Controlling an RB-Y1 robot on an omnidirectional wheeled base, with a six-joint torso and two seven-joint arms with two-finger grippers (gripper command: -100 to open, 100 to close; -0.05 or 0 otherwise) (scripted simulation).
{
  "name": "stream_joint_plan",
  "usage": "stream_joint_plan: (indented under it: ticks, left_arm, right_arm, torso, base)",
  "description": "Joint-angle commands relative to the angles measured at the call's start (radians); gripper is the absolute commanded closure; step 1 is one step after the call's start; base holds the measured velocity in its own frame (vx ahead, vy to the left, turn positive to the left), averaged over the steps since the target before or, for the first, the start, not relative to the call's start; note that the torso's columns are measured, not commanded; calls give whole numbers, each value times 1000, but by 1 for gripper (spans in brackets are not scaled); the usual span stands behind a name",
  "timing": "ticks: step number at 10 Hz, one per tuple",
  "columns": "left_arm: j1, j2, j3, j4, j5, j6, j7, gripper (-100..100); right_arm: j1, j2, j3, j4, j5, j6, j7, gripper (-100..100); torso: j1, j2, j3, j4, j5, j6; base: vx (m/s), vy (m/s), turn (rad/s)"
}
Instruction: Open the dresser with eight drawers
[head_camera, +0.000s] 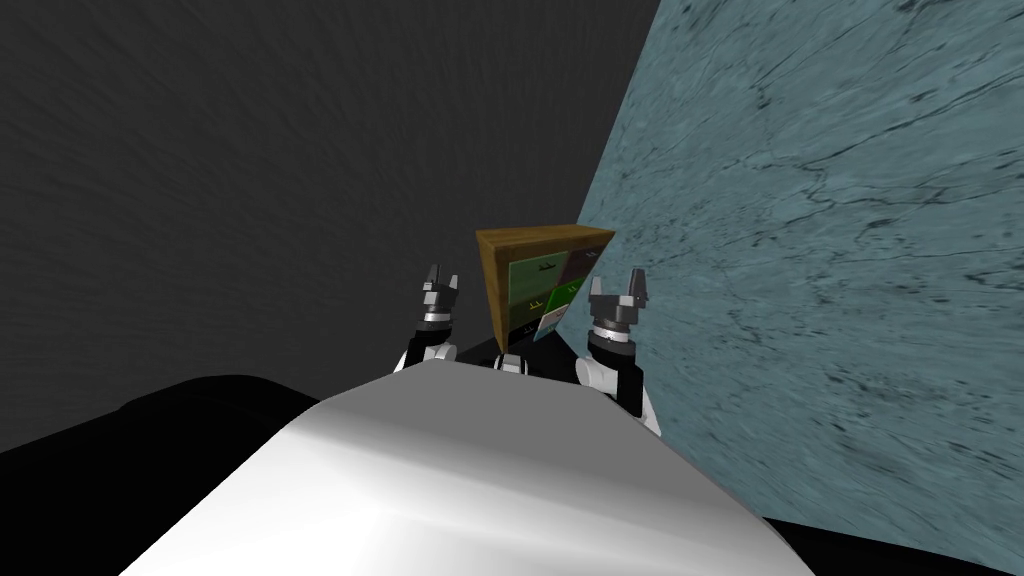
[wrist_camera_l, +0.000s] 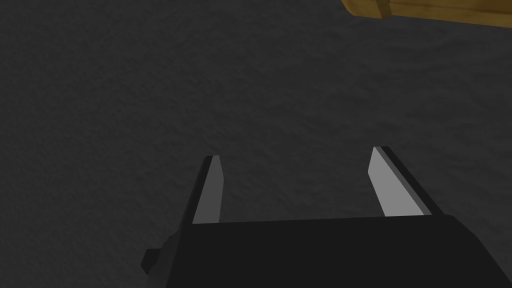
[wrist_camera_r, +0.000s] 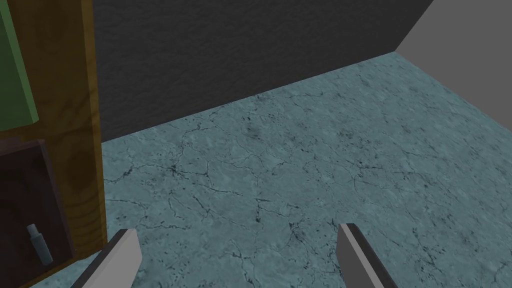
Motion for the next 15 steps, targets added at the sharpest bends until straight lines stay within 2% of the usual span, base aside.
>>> stream_joint_plan:
  ticks: [1,2,3,4,5,6,8,9,11,12,14,15]
  left_arm:
    - [0,0,0,0,0,0,0,0]
    - [0,0,0,0,0,0,0,0]
    - [0,0,0,0,0,0,0,0]
    - [0,0,0,0,0,0,0,0]
    - [0,0,0,0,0,0,0,0]
    - [0,0,0,0,0,0,0,0]
    - [0,0,0,0,0,0,0,0]
    - [0,0,0,0,0,0,0,0]
    - [0,0,0,0,0,0,0,0]
    - [0,0,0,0,0,0,0,0]
    - [0,0,0,0,0,0,0,0]
    - [0,0,0,0,0,0,0,0]
  right_arm:
    - [-6,-20,1,22,-70,19,-18,-100]
    - [-17,-34,2,42,-106,44,-32,-100]
    - [-17,-34,2,42,-130,44,-32,-100]
    - [-28,-46,4,64,-162,70,-48,-100]
    - [-28,-46,4,64,-190,70,-48,-100]
    - [-40,-56,6,87,-221,99,-64,-100]
    - [-40,-56,6,87,-264,99,-64,-100]
    - [-52,-64,9,112,-302,129,-81,-100]
    - [-52,-64,9,112,-337,129,-81,-100]
    - [-64,-71,12,138,-377,162,-99,-100]
    - [-64,-71,12,138,-413,162,-99,-100]
    - [-76,-77,15,165,-452,195,-117,-100]
  torso:
    - [-1,-1,0,0,0,0]
    - [-1,-1,-1,0,0,0]
    - [-1,-2,-1,0,0,0]
    - [-1,-2,-1,-1,0,0]
    - [-1,-3,-1,-1,0,0]
    - [-1,-2,-1,-1,0,0]
    - [0,0,0,0,0,0]
    - [0,1,1,0,0,0]
    - [-1,-1,0,0,0,0]
    - [-1,-1,-1,0,0,0]
    - [-1,-2,-1,0,0,0]
    - [-1,-2,-1,0,0,0]
  base:
    - [29,-10,0]
    - [34,-18,-1]
    - [35,-17,3]
    - [51,-22,-4]
    - [52,-16,1]
    - [51,-16,-3]
    - [17,-5,2]
    - [1,-5,15]
    - [1,-3,10]
    - [0,0,0]
    - [2,-8,24]
    - [2,-8,24]
